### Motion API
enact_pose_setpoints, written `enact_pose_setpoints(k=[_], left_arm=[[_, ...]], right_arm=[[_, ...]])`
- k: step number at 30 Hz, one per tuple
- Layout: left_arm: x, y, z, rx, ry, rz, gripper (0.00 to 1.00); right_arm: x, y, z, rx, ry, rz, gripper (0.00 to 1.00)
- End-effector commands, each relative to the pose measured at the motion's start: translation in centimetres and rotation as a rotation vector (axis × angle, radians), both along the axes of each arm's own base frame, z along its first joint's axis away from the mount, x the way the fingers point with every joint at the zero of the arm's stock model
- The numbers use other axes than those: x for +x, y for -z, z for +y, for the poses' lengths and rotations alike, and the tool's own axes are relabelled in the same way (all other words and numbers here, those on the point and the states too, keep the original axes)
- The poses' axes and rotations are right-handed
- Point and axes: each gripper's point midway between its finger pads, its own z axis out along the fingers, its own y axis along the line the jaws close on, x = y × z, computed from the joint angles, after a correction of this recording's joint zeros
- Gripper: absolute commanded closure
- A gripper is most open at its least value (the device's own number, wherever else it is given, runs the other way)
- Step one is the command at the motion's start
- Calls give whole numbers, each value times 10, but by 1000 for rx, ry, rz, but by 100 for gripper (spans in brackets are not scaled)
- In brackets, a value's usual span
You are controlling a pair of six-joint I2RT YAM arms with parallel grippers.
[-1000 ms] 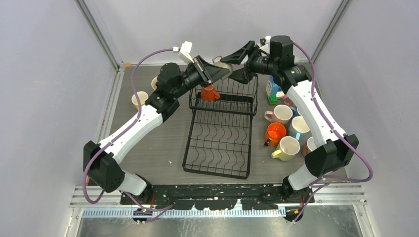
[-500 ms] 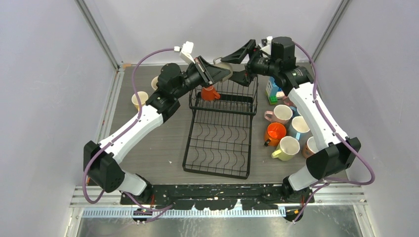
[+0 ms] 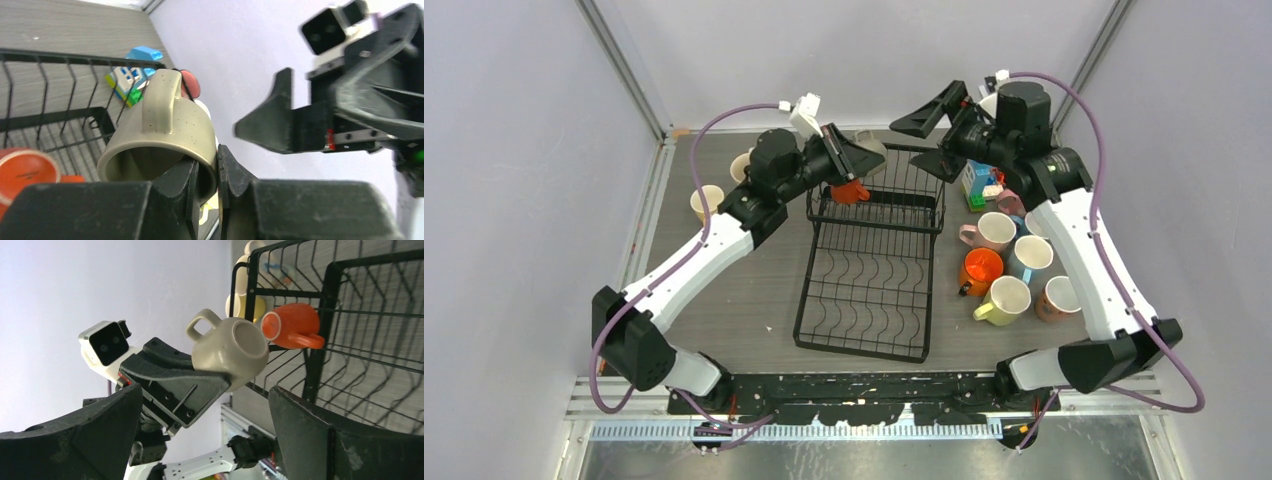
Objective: Unload the cups from the dish rack
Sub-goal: Place the cup at the center of the board.
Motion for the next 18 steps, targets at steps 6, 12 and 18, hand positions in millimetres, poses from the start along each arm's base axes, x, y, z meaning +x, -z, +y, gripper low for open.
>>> enact_pose_setpoints(k=[6, 12, 18], left_arm=[[-20, -56, 73, 147, -246, -133, 100], [-19, -34, 150, 407, -540, -57, 100], [-16, -10, 217, 603, -787, 36, 100]], right_arm=[[-26, 3, -50, -247, 129, -117, 0], [-40, 19, -67, -350, 141, -117, 0], [-51, 28, -78, -417, 142, -126, 0]])
